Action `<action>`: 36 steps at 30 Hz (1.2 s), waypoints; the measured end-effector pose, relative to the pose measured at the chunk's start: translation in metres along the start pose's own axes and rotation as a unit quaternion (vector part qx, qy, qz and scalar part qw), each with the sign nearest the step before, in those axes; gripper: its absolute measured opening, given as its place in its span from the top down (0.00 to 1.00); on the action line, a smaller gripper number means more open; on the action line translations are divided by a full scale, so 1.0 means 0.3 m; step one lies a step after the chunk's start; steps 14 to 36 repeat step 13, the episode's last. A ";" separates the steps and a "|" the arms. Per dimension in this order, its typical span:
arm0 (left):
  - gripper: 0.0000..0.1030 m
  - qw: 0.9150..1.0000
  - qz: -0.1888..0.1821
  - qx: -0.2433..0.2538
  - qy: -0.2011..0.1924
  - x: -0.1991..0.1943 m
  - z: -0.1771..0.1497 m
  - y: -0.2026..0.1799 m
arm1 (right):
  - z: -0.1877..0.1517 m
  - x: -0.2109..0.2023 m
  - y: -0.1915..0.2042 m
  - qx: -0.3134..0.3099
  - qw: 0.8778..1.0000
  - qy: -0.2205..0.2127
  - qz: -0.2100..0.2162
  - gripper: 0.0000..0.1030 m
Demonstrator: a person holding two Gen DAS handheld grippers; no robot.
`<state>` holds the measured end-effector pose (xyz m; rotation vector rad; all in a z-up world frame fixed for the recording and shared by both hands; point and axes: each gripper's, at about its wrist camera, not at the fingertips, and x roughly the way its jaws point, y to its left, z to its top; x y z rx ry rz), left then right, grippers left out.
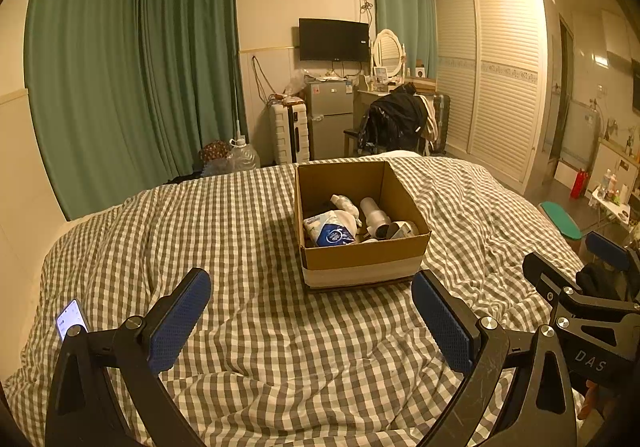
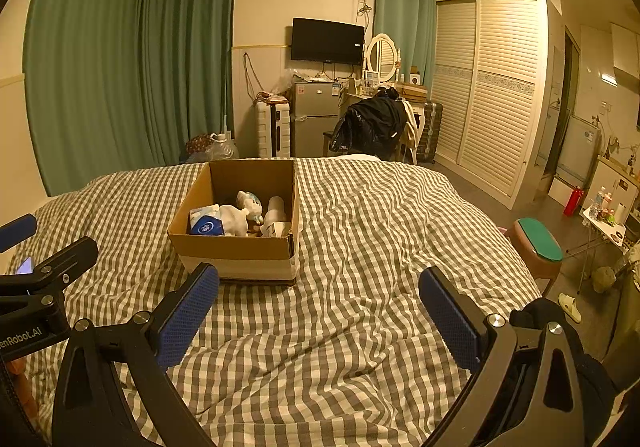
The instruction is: Organize objects
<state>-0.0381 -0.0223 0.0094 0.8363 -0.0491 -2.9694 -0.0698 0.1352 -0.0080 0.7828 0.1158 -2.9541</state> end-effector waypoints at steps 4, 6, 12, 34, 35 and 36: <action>0.00 1.000 0.001 0.001 0.003 0.003 -0.004 0.001 | -0.002 0.004 0.003 -0.001 1.000 0.002 0.000 0.02; 0.00 1.000 0.001 0.002 0.004 0.011 -0.008 0.006 | -0.003 0.007 0.004 -0.001 1.000 0.003 0.000 0.02; 0.00 1.000 0.008 -0.002 0.001 0.010 -0.013 0.019 | -0.006 0.012 0.002 -0.002 1.000 0.006 0.001 0.02; 0.00 1.000 0.008 -0.001 0.000 0.009 -0.015 0.019 | -0.006 0.013 0.002 -0.002 1.000 0.007 0.001 0.02; 0.00 1.000 0.008 -0.001 0.000 0.009 -0.015 0.019 | -0.006 0.013 0.002 -0.002 1.000 0.007 0.001 0.02; 0.00 1.000 0.008 -0.001 0.000 0.009 -0.015 0.019 | -0.006 0.013 0.002 -0.002 1.000 0.007 0.001 0.02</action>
